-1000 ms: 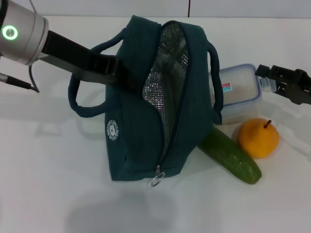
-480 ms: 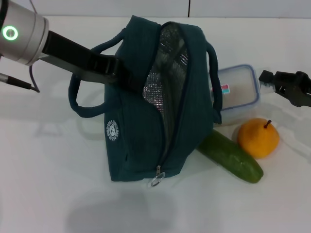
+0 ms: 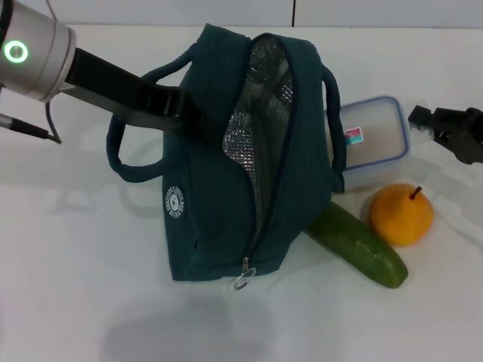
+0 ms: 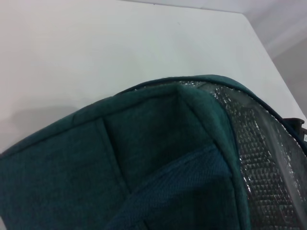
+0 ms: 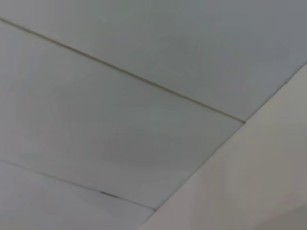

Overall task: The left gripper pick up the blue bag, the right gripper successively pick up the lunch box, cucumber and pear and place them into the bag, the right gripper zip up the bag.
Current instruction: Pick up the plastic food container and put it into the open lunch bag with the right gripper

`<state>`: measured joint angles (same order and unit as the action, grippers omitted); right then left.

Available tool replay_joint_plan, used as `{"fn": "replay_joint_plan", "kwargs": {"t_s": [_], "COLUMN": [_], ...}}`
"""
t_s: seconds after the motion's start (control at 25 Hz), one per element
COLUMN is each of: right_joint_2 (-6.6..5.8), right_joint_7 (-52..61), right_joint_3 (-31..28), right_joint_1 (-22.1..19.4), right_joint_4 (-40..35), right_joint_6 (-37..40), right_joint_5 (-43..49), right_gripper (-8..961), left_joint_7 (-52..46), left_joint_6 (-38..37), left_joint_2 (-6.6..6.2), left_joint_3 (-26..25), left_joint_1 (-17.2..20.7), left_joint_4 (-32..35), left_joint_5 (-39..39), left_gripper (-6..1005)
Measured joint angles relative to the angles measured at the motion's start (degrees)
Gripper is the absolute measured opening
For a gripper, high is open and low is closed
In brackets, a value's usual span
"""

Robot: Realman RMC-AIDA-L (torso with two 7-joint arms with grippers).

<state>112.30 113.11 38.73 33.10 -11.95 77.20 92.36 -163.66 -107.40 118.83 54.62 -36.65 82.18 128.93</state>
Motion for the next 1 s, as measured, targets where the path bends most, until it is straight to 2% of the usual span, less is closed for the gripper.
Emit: {"fn": "replay_joint_plan", "kwargs": {"t_s": [1.0], "right_joint_2": [-0.04], "right_joint_7": [0.9], "right_joint_3": [-0.1], "right_joint_1": [-4.0], "right_joint_4": [2.7], "right_joint_6": [2.7], "right_joint_5": [-11.0], "right_gripper": [95], "left_joint_7": [1.1], "left_joint_6": [0.5], "left_joint_2": [0.26], "left_joint_3": [-0.6], "left_joint_1": [0.5], "left_joint_4": [0.0], "left_joint_5": [-1.5], "left_gripper": [51]}}
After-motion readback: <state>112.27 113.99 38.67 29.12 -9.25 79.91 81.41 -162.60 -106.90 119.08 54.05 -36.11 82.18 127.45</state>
